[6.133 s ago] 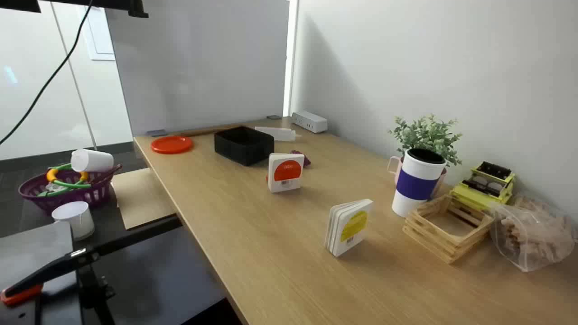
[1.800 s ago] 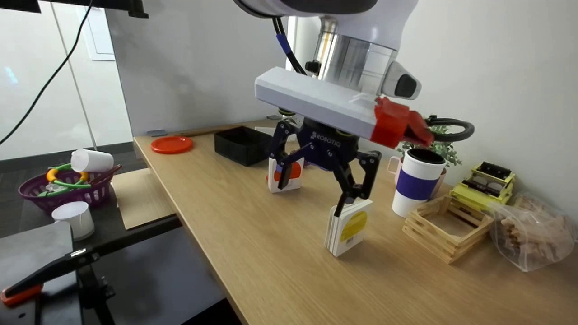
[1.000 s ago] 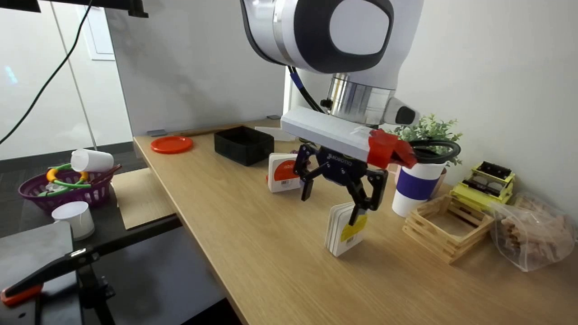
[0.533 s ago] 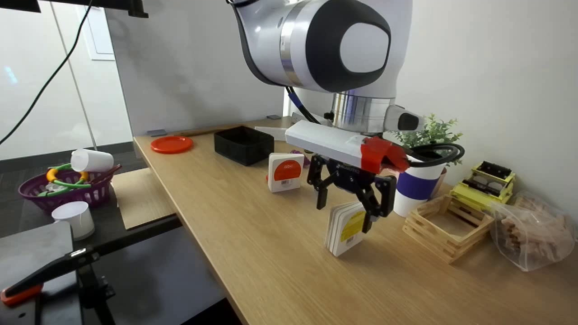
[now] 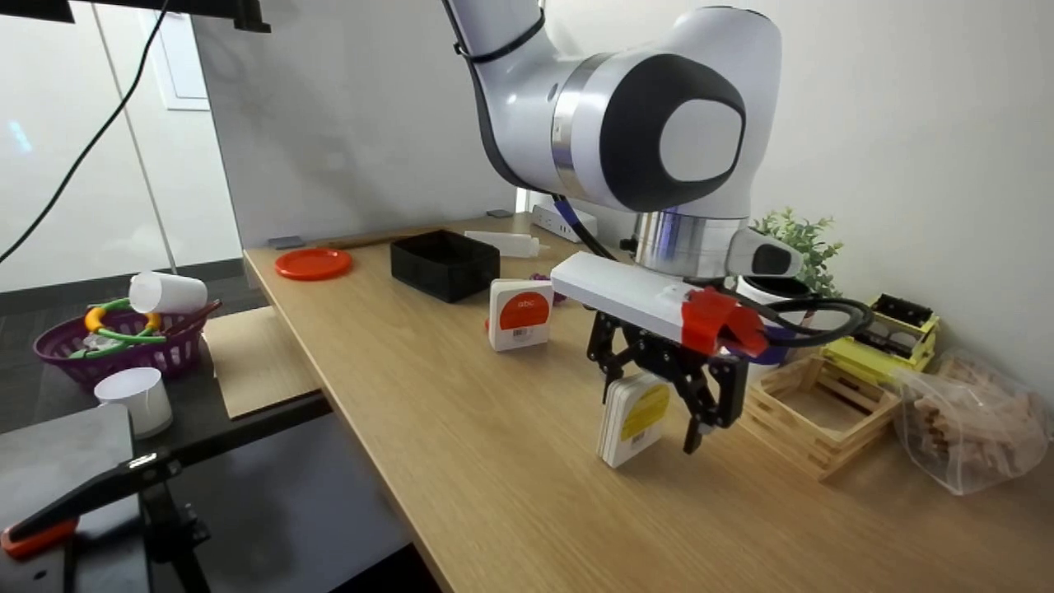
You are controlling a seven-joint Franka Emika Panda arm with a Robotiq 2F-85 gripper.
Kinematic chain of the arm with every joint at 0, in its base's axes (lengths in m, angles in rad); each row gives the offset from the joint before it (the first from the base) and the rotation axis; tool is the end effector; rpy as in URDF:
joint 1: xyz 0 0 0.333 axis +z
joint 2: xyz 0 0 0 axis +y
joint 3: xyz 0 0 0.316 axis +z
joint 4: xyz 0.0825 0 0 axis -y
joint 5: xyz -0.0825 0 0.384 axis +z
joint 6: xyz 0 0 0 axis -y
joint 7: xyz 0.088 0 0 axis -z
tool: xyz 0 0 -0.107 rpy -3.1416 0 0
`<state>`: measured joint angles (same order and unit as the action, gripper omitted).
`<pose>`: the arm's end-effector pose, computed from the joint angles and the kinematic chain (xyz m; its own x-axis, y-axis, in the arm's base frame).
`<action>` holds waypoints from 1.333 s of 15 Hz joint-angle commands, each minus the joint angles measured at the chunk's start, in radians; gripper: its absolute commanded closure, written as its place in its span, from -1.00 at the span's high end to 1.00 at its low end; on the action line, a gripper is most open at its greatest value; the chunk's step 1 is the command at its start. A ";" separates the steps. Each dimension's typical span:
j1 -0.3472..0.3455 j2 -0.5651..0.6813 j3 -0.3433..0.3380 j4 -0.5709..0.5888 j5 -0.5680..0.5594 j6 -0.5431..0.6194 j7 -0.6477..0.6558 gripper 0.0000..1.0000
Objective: Pick up the two small books from the table and put them in the black bowl.
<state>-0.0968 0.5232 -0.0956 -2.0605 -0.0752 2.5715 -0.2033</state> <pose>0.5790 -0.1115 0.1766 0.9958 0.0855 -0.0318 0.0878 -0.9927 0.0827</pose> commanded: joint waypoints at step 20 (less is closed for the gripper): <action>-0.070 -0.011 0.077 0.027 0.029 -0.013 -0.091 -0.81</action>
<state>-0.1523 0.5392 -0.0334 -2.0137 -0.0495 2.5698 -0.2684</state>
